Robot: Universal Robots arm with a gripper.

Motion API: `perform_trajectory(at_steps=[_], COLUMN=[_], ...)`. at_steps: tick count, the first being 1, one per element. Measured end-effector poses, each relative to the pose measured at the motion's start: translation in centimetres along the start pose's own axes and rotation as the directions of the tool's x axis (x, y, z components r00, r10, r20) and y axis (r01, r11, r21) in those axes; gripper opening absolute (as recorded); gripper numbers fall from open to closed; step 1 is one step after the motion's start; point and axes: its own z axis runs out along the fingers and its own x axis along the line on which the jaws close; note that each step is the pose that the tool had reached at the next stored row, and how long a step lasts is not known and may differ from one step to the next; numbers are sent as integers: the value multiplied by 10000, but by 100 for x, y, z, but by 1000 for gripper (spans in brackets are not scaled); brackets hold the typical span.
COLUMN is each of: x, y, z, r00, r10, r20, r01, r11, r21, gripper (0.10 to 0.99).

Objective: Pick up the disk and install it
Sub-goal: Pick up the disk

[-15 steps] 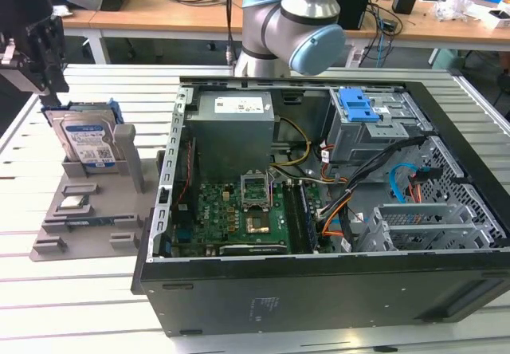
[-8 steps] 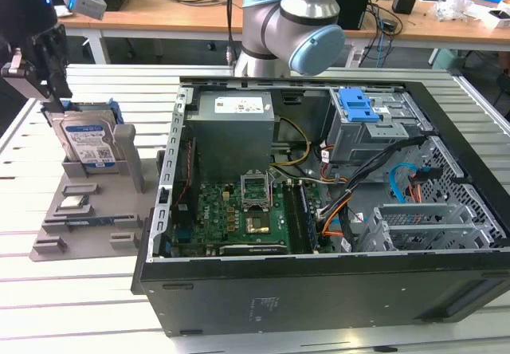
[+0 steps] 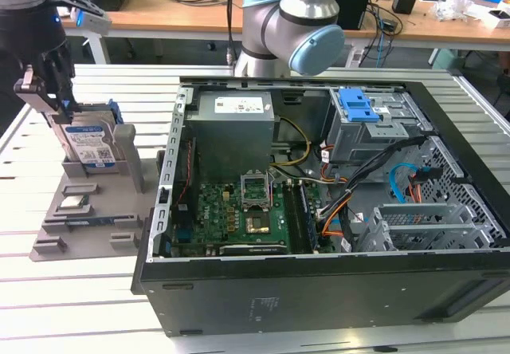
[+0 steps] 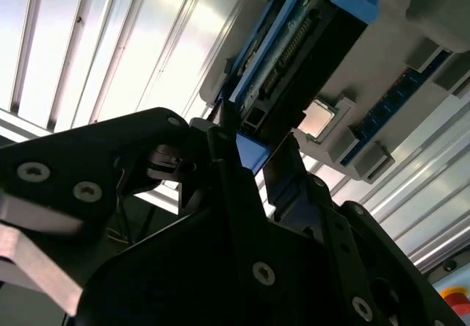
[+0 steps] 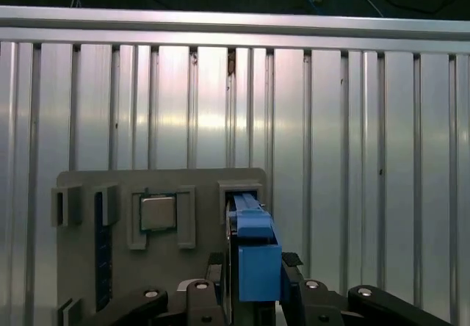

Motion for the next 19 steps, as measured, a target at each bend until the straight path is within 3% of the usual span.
perform_trajectory(at_steps=[7, 10, 19], x=[2, 3, 3], y=[-48, -62, -63], z=[149, 180, 188], r00=[9998, 9997, 9997], r10=[-198, -249, -252], r20=[-10, -11, -12], r01=[198, 249, 252], r11=[9998, 9997, 9997], r21=[-7, -6, -7], gripper=[420, 420, 365])
